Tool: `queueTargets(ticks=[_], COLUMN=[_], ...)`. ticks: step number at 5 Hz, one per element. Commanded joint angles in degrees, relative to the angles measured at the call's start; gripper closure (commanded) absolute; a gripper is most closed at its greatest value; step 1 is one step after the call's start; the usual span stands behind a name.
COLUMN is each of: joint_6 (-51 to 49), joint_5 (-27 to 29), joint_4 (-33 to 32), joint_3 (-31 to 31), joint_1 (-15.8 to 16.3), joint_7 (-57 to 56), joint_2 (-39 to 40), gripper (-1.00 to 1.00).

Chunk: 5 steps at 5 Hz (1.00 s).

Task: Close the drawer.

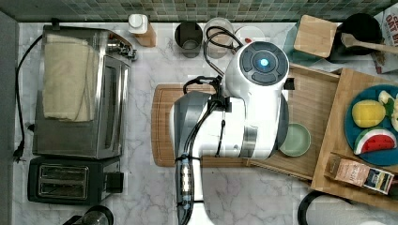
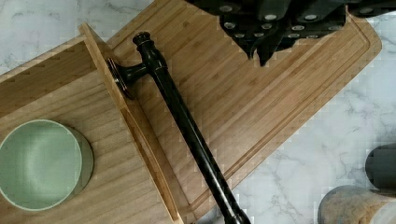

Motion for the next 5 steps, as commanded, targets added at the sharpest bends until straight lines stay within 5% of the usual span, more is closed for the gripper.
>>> queueTargets(ticks=[1,2,4,5], joint_6=[0.0,-1.2,12.7,11.8], joint_5=[0.4,1.3,-4.1,-2.3], joint_4=[-0.7,1.5,-4.9,-1.1], joint_3=[0.0,0.3,2.1,2.6], joint_1=[-0.2,-0.1,2.7,2.5], joint_7=[0.0,-4.9,-3.1,-8.6], joint_2=[0.0,3.1,4.2,9.1], gripper=[1.00,1.00,1.00,1.00])
